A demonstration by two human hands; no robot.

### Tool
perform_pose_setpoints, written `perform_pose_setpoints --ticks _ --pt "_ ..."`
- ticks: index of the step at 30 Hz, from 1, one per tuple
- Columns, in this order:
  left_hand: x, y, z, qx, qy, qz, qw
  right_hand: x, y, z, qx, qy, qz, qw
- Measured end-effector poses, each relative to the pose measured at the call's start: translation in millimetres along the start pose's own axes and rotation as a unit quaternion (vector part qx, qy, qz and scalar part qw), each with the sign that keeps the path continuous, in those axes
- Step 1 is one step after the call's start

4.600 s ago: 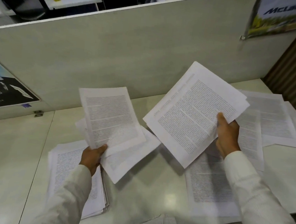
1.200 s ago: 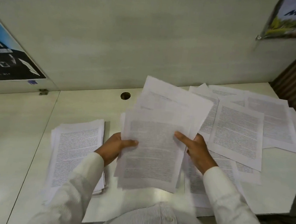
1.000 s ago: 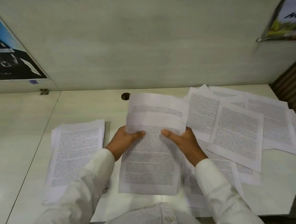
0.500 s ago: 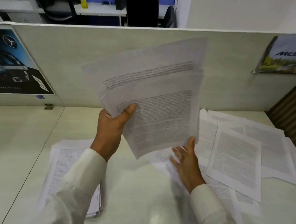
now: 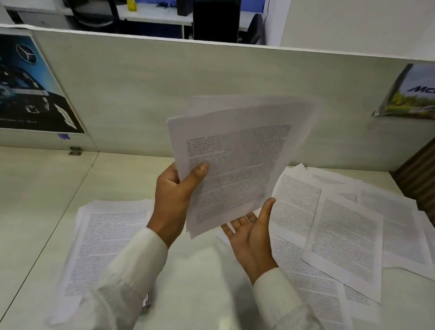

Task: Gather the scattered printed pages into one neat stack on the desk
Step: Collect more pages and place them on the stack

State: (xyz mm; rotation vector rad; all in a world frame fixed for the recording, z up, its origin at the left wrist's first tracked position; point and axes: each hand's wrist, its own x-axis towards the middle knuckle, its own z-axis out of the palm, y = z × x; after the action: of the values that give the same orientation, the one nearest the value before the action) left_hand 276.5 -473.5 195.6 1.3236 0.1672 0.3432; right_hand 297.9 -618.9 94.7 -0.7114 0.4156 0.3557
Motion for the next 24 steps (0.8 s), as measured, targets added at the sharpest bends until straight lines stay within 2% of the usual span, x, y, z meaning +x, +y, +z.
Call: perform_pose_setpoints --ticks 6,9,11,14,17,19,21,24 --pt "-6 -21 -25 0.125 0.011 -0.03 0.992 -2 12 16 -0.005 -0.005 -0.02 1.0" --pt "-9 -22 -43 0.118 0.028 -0.036 0.992 -5 32 13 0.014 -0.001 -0.023 1.0" --pt "-12 -23 -56 0.098 0.036 -0.039 0.994 -7 48 16 0.033 -0.031 -0.024 0.999" --pt "-22 -36 -72 0.112 0.028 -0.058 0.992 -13 67 33 0.003 -0.053 -0.022 0.998" --pt "-32 -54 -99 0.155 0.028 -0.094 0.983 -18 83 49 -0.016 -0.016 -0.006 1.0" --pt "-32 -57 -124 0.158 0.038 -0.109 0.981 -19 96 50 -0.044 0.047 0.005 0.998" --pt "-31 -53 -155 0.159 0.036 -0.12 0.979 -20 106 46 -0.096 0.104 -0.004 0.99" --pt "-38 -47 -197 0.159 0.029 -0.145 0.976 -26 112 36 -0.206 0.131 -0.034 0.969"
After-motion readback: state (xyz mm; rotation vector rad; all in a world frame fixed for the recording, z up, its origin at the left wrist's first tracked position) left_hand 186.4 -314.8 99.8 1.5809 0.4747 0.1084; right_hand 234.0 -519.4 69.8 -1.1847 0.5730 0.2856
